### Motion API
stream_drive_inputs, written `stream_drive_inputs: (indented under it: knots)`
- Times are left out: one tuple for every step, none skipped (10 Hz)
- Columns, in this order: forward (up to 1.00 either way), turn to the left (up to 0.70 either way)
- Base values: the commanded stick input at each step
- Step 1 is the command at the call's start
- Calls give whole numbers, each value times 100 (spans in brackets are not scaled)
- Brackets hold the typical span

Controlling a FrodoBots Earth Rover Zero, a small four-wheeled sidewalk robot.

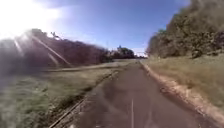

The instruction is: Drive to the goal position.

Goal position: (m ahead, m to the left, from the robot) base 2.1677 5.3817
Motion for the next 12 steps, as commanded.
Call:
stream_drive_inputs:
  knots:
    - [85, 0]
    - [85, 0]
    - [85, 0]
    - [85, 0]
    - [85, 0]
    - [85, 0]
    - [85, 0]
    - [85, 0]
    - [85, 0]
    - [85, 0]
    - [85, 0]
    - [85, -33]
